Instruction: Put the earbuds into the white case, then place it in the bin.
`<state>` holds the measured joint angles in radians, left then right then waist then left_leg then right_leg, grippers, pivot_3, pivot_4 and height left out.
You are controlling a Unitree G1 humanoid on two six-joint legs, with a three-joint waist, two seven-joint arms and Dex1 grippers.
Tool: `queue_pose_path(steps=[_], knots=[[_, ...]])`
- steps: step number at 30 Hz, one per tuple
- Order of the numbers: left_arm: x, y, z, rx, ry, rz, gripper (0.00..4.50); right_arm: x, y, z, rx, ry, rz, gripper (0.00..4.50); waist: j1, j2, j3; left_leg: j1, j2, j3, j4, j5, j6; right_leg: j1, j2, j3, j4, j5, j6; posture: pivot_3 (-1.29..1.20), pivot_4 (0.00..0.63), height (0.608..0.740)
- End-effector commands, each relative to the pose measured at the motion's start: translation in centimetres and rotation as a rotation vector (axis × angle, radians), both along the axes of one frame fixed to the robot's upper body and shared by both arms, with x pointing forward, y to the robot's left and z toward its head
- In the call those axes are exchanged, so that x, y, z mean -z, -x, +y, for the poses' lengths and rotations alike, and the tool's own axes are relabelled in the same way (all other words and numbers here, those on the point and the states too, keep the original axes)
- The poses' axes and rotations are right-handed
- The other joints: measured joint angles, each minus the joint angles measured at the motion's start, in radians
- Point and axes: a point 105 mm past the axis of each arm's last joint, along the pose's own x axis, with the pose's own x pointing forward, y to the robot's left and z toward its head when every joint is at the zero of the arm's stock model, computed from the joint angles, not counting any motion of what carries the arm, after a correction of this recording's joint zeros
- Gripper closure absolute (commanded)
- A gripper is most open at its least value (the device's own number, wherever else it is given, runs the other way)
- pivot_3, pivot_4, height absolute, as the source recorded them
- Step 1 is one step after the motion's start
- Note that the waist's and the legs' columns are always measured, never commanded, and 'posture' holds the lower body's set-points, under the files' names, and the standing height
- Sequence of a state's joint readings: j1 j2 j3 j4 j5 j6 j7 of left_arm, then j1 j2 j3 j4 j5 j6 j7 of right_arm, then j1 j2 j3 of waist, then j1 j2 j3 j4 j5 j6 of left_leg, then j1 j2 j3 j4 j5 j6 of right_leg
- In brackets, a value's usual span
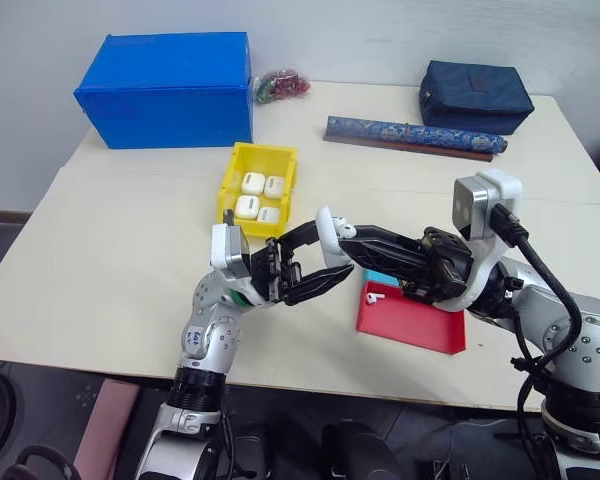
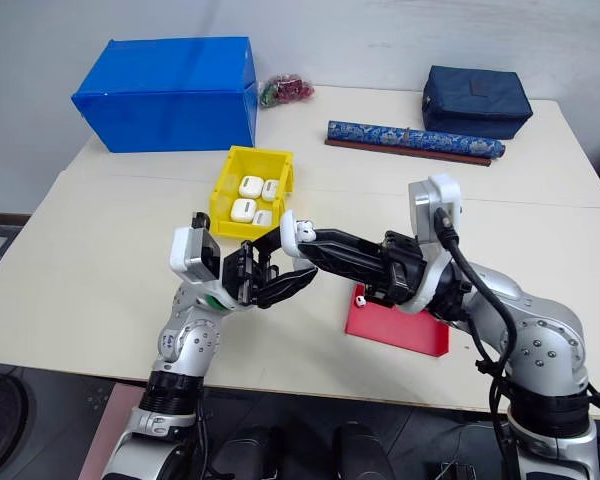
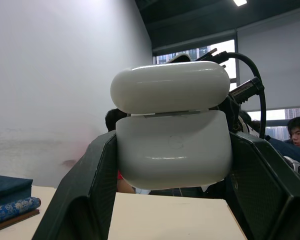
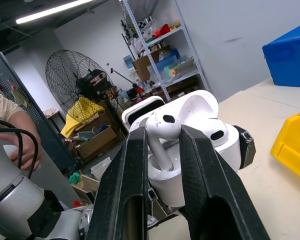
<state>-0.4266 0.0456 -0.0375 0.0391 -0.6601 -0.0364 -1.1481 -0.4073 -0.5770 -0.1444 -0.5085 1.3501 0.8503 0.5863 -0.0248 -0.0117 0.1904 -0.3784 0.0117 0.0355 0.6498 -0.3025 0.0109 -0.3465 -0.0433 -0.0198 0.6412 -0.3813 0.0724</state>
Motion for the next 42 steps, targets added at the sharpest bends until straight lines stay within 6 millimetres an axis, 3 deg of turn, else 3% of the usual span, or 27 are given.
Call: queue_pose_path(steps=[1, 3, 9, 13, 17, 21, 24, 33, 37, 42], knots=[[-1.6, 0.6, -0.2, 0.001, 0.038, -0.071, 1.67, 1.0, 0.3, 0.7, -0.003, 0.053, -0.006, 4.02, 0.000, 0.000, 0.000, 0.000, 0.000, 0.000, 0.000, 0.000, 0.000, 0.000, 0.000, 0.000, 0.000, 0.000, 0.000, 0.00, 0.150, 0.740], [-1.8, 0.7, -0.3, 0.003, 0.040, -0.075, 1.67, 1.1, 0.3, 0.7, 0.001, 0.058, -0.005, 4.02, 0.000, 0.000, 0.000, 0.000, 0.000, 0.000, 0.000, 0.000, 0.000, 0.000, 0.000, 0.000, 0.000, 0.000, 0.000, 0.00, 0.150, 0.740], [-2.1, 0.9, 0.0, 0.003, 0.032, -0.095, 1.67, 0.4, 1.0, 0.1, -0.003, 0.066, -0.087, 2.11, 0.000, 0.000, 0.000, 0.000, 0.000, 0.000, 0.000, 0.000, 0.000, 0.000, 0.000, 0.000, -0.002, 0.000, 0.000, 0.00, 0.150, 0.740], [-0.9, 0.4, 1.9, -0.036, -0.011, -0.060, 1.67, -0.5, 1.8, -2.1, 0.011, 0.047, -0.056, 0.81, 0.002, 0.000, 0.000, 0.000, 0.000, 0.000, -0.001, 0.000, 0.000, 0.000, 0.000, 0.000, -0.002, 0.000, 0.000, 0.00, 0.150, 0.740], [0.8, 0.0, 3.5, -0.059, -0.079, -0.030, 1.67, -0.5, 2.6, -4.5, 0.060, 0.077, -0.003, 0.81, 0.004, 0.000, 0.000, -0.001, 0.000, -0.001, -0.001, 0.000, 0.001, 0.001, 0.000, -0.001, -0.004, 0.000, 0.000, 0.00, 0.150, 0.740], [0.7, -0.3, 3.4, -0.068, -0.110, -0.067, 1.67, 0.9, 2.3, -6.2, 0.150, 0.200, -0.030, 0.81, 0.008, 0.000, 0.000, -0.002, 0.000, 0.000, 0.000, -0.001, 0.001, 0.001, 0.000, -0.001, -0.006, 0.000, 0.000, 0.00, 0.150, 0.740], [0.3, -0.4, 2.9, -0.066, -0.120, -0.099, 1.67, 1.7, 2.2, -6.4, 0.157, 0.308, -0.117, 1.36, 0.014, 0.000, 0.000, -0.002, 0.000, 0.000, 0.001, -0.001, 0.002, 0.001, 0.000, 0.000, -0.007, 0.000, 0.000, 0.00, 0.150, 0.740], [-0.2, 0.4, 1.1, -0.002, -0.154, -0.116, 1.67, -1.7, 1.7, -4.1, 0.099, 0.222, -0.292, 4.47, 0.021, 0.000, 0.000, -0.002, 0.000, 0.000, 0.001, 0.000, 0.001, 0.000, 0.000, 0.000, -0.005, 0.000, 0.000, 0.00, 0.150, 0.740], [-0.5, 1.0, 0.8, 0.061, -0.140, -0.092, 1.67, -3.4, 1.5, -3.0, 0.050, 0.190, -0.341, 4.47, 0.022, 0.000, 0.000, -0.002, 0.000, 0.000, 0.001, 0.000, 0.001, 0.000, 0.000, 0.000, -0.005, 0.000, 0.000, 0.00, 0.150, 0.740], [-0.7, 1.7, 0.7, 0.136, -0.141, -0.049, 1.67, -4.1, 1.4, -1.2, -0.010, 0.192, -0.377, 4.47, 0.021, 0.000, 0.000, -0.002, 0.000, -0.001, 0.001, 0.000, 0.001, -0.001, 0.000, 0.000, -0.004, 0.000, 0.000, 0.00, 0.150, 0.740]])
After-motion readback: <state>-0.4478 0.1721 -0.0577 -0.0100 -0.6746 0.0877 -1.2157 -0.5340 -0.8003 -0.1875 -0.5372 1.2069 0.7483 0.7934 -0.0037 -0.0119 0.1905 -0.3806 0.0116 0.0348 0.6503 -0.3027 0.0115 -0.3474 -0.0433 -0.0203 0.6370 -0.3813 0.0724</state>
